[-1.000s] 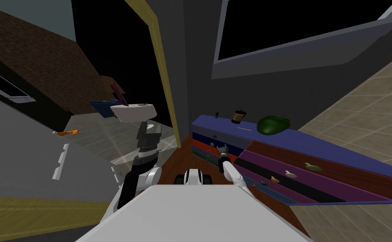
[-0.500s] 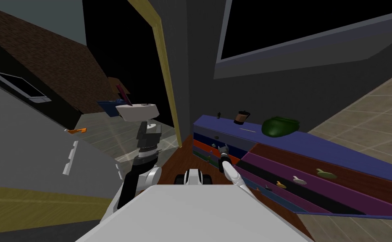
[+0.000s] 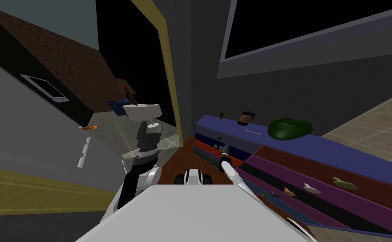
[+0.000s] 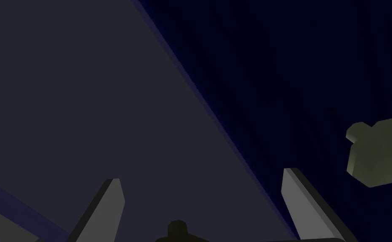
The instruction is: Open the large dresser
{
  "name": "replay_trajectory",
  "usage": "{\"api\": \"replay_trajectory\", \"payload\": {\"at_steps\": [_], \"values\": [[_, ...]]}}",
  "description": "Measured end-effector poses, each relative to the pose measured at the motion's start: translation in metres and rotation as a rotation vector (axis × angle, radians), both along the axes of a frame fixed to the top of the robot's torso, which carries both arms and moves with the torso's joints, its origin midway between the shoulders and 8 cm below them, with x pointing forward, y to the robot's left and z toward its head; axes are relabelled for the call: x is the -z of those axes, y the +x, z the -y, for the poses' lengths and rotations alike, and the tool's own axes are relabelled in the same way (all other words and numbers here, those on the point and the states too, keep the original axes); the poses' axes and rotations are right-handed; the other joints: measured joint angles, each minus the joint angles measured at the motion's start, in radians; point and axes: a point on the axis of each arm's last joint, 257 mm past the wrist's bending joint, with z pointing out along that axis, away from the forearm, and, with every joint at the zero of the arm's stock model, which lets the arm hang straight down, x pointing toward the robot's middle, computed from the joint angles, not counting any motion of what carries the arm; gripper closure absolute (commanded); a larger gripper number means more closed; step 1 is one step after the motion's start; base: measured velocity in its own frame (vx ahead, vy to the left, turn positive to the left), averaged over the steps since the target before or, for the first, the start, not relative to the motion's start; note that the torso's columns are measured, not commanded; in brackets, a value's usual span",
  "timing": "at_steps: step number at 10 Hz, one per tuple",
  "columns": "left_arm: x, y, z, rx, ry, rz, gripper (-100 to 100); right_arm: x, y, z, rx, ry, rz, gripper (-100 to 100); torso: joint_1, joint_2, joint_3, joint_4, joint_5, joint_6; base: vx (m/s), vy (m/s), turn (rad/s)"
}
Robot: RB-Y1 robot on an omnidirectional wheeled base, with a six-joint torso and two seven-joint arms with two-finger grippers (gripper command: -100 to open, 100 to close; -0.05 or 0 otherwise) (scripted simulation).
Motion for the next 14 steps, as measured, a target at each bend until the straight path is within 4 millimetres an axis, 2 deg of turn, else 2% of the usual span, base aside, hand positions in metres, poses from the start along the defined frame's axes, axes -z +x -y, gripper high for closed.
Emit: {"api": "replay_trajectory", "payload": {"at_steps": [8, 11, 12, 14], "values": [[0.0, 0.0, 0.0, 0.0, 0.0, 0.0, 0, -0.029, 0.013, 0.013, -0.02, -0.385, 0.021, -100, 0.0, 0.0, 0.0, 0.0, 0.0, 0.0, -0.017, 0.013, 0.102], [0.0, 0.0, 0.0, 0.0, 0.0, 0.0, 0, -0.037, 0.02, 0.02, -0.02, -0.429, 0.028, -100, -0.001, -0.004, -0.002, -0.001, 0.0, -0.001, 0.023, -0.002, 0.007], [0.0, 0.0, 0.0, 0.0, 0.0, 0.0, 0, -0.037, 0.02, 0.021, -0.019, -0.428, 0.028, 100, -0.001, -0.003, -0.002, -0.001, -0.001, -0.001, 0.001, -0.003, -0.016], [0.0, 0.0, 0.0, 0.0, 0.0, 0.0, 0, -0.049, 0.025, 0.023, -0.013, -0.434, 0.053, 100, -0.002, -0.004, -0.002, -0.008, -0.007, -0.002, -0.113, 0.078, -0.037]]}}
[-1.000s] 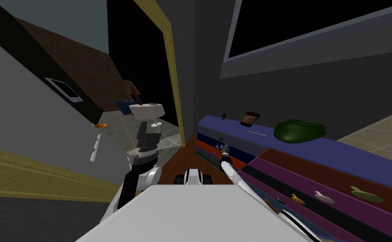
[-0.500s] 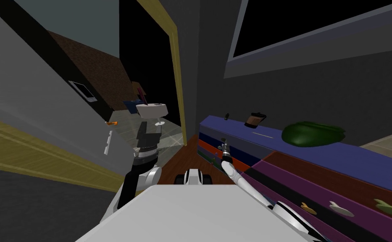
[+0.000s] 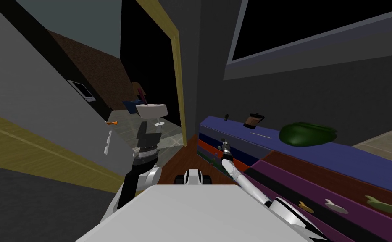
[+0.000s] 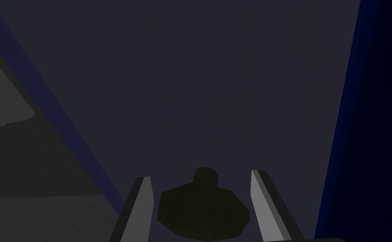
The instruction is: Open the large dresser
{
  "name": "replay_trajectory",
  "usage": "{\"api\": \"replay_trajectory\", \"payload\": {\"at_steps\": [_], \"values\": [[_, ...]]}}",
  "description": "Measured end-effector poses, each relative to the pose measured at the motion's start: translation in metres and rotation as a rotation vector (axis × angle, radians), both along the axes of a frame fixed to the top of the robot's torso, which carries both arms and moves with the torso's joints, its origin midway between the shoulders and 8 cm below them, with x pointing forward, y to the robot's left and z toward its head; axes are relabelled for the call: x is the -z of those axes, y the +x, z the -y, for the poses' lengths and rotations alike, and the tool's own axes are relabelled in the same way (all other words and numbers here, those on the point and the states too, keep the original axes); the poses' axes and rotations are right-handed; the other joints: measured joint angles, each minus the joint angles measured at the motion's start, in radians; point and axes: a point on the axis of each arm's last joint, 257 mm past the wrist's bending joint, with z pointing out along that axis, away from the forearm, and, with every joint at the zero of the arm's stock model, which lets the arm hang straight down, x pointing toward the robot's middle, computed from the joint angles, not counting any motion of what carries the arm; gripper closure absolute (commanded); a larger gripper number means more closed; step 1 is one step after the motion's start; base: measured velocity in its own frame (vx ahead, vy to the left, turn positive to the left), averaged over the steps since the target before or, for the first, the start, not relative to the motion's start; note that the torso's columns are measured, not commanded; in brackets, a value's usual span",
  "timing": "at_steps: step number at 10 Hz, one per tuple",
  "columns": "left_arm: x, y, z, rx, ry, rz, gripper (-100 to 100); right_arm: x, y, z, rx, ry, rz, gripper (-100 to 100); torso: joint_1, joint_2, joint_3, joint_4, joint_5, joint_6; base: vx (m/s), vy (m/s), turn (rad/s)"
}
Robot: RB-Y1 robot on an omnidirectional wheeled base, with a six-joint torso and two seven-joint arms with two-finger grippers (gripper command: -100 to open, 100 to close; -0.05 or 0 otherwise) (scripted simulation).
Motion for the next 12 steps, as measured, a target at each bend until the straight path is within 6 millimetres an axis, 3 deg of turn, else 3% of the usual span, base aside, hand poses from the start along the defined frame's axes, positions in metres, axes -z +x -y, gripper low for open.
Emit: {"api": "replay_trajectory", "payload": {"at_steps": [9, 10, 12], "values": [[0.0, 0.0, 0.0, 0.0, 0.0, 0.0, 0, 0.002, 0.003, -0.01, -0.023, 0.0, -0.013, 100, -0.001, -0.003, -0.002, 0.0, 0.001, 0.0, -0.138, 0.096, -0.026], [0.0, 0.0, 0.0, 0.0, 0.0, 0.0, 0, 0.003, 0.002, -0.01, -0.024, 0.001, -0.016, 100, -0.004, -0.007, -0.004, 0.003, 0.003, 0.0, -0.087, 0.054, 0.276], [0.0, 0.0, 0.0, 0.0, 0.0, 0.0, 0, 0.0, -0.018, 0.023, 0.037, 0.004, -0.009, 100, 0.002, -0.004, -0.002, 0.0, 0.001, -0.003, -0.116, 0.084, 0.305]]}}
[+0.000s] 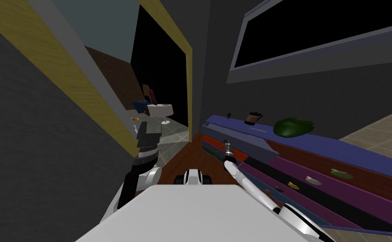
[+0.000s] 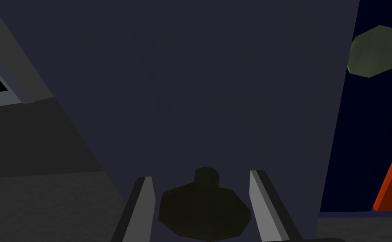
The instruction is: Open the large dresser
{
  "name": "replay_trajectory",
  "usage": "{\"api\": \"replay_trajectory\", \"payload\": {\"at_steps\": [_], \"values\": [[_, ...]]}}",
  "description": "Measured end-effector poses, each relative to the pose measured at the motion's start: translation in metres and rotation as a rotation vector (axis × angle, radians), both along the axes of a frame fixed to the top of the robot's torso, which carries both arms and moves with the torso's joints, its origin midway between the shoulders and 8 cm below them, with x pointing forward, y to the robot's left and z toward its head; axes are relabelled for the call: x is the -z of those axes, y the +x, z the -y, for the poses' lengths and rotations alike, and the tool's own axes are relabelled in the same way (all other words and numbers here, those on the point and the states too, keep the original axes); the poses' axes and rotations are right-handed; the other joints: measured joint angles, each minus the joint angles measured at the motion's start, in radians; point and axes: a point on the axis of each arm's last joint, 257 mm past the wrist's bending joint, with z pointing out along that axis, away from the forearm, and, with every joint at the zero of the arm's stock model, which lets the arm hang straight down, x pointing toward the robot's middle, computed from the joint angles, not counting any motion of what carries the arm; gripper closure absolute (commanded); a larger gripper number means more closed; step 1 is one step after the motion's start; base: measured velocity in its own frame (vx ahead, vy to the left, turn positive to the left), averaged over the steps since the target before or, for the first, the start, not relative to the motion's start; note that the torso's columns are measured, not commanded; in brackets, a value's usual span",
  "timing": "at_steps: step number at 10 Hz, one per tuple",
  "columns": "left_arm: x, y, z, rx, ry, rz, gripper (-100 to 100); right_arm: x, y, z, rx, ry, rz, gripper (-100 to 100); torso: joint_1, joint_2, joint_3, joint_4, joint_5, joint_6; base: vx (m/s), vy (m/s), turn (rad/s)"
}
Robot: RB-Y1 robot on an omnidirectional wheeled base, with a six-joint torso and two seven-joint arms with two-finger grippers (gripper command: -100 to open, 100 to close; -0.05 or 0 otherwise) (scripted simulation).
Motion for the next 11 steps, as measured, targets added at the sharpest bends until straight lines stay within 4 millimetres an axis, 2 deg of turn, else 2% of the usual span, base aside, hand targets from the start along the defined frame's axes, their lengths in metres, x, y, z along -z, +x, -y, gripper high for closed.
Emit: {"api": "replay_trajectory", "payload": {"at_steps": [1, 2, 4, 6, 11], "values": [[0.0, 0.0, 0.0, 0.0, 0.0, 0.0, 0, 0.003, -0.009, 0.013, 0.019, 0.002, -0.002, 100, -0.003, -0.002, -0.001, 0.0, 0.0, 0.002, -0.045, 0.026, 0.029], [0.0, 0.0, 0.0, 0.0, 0.0, 0.0, 0, 0.005, -0.009, 0.016, 0.025, 0.008, -0.004, 100, -0.007, -0.004, -0.003, 0.0, 0.0, 0.003, -0.052, 0.032, 0.28], [0.0, 0.0, 0.0, 0.0, 0.0, 0.0, 0, 0.007, -0.022, 0.04, 0.067, 0.01, -0.004, 100, -0.006, -0.003, -0.002, -0.001, -0.003, 0.003, -0.059, 0.048, 0.224], [0.0, 0.0, 0.0, 0.0, 0.0, 0.0, 0, 0.006, -0.042, 0.081, 0.132, 0.001, -0.004, 100, -0.003, -0.002, -0.001, -0.002, -0.004, -0.002, -0.114, 0.11, 0.307], [0.0, 0.0, 0.0, 0.0, 0.0, 0.0, 0, 0.009, -0.096, 0.141, 0.244, 0.008, -0.013, 100, -0.009, -0.003, -0.001, -0.001, -0.005, 0.002, -0.067, 0.072, 0.24]]}}
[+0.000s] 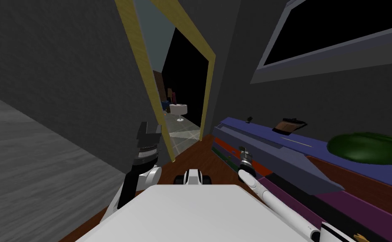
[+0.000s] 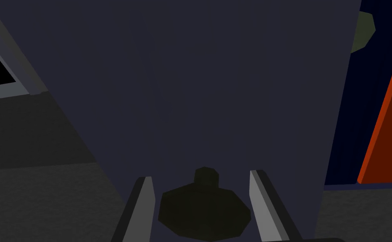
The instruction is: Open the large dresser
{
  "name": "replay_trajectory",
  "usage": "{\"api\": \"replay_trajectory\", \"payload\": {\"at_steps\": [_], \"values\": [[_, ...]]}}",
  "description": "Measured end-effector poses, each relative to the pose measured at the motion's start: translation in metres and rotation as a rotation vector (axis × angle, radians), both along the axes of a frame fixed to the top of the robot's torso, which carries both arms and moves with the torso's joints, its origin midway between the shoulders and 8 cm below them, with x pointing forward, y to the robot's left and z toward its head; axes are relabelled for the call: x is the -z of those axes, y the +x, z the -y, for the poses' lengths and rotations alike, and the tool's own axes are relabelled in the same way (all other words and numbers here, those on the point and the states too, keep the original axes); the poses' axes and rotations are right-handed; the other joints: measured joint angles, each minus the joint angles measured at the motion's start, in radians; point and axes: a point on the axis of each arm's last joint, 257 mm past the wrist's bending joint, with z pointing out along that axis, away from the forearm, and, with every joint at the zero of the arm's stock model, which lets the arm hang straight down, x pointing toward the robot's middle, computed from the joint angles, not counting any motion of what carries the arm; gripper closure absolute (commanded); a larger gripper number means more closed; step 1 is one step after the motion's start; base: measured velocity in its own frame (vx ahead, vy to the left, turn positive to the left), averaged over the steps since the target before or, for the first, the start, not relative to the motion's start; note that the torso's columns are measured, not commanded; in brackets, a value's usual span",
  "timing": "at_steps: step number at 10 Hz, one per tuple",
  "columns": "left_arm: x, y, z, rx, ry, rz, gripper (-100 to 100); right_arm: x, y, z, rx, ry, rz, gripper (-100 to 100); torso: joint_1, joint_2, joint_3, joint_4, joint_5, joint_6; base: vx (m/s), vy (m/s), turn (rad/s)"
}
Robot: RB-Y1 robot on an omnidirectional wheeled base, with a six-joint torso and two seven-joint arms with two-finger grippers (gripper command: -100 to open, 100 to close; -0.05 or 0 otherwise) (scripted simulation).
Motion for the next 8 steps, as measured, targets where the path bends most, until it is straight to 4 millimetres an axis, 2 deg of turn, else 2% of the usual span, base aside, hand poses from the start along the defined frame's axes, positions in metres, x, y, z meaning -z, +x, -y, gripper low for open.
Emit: {"api": "replay_trajectory", "payload": {"at_steps": [1, 2, 3, 4, 5, 7, 8], "values": [[0.0, 0.0, 0.0, 0.0, 0.0, 0.0, 0, -0.001, -0.009, 0.013, 0.03, -0.005, -0.002, 100, 0.002, 0.0, 0.0, 0.0, -0.001, -0.004, -0.062, 0.07, 0.171], [0.0, 0.0, 0.0, 0.0, 0.0, 0.0, 0, -0.003, -0.019, 0.021, 0.048, -0.003, -0.003, 100, 0.003, 0.0, 0.0, 0.001, 0.001, -0.002, -0.072, 0.089, 0.359], [0.0, 0.0, 0.0, 0.0, 0.0, 0.0, 0, -0.004, -0.034, 0.036, 0.08, -0.008, -0.009, 100, 0.005, 0.0, 0.0, 0.002, 0.001, -0.006, -0.099, 0.118, 0.442], [0.0, 0.0, 0.0, 0.0, 0.0, 0.0, 0, -0.009, -0.055, 0.055, 0.118, -0.018, -0.014, 100, 0.008, 0.001, 0.0, 0.003, 0.004, -0.007, -0.072, 0.094, 0.121], [0.0, 0.0, 0.0, 0.0, 0.0, 0.0, 0, -0.008, -0.063, 0.064, 0.136, -0.021, -0.013, 100, 0.007, 0.0, 0.0, 0.003, 0.004, -0.003, -0.03, 0.04, -0.018], [0.0, 0.0, 0.0, 0.0, 0.0, 0.0, 0, -0.011, -0.063, 0.065, 0.138, -0.023, -0.003, 100, 0.007, 0.006, 0.003, 0.004, 0.005, 0.001, -0.055, 0.112, -0.044], [0.0, 0.0, 0.0, 0.0, 0.0, 0.0, 0, -0.012, -0.063, 0.064, 0.138, -0.024, -0.001, -100, 0.008, 0.006, 0.004, 0.004, 0.004, 0.0, -0.045, 0.122, -0.03]]}}
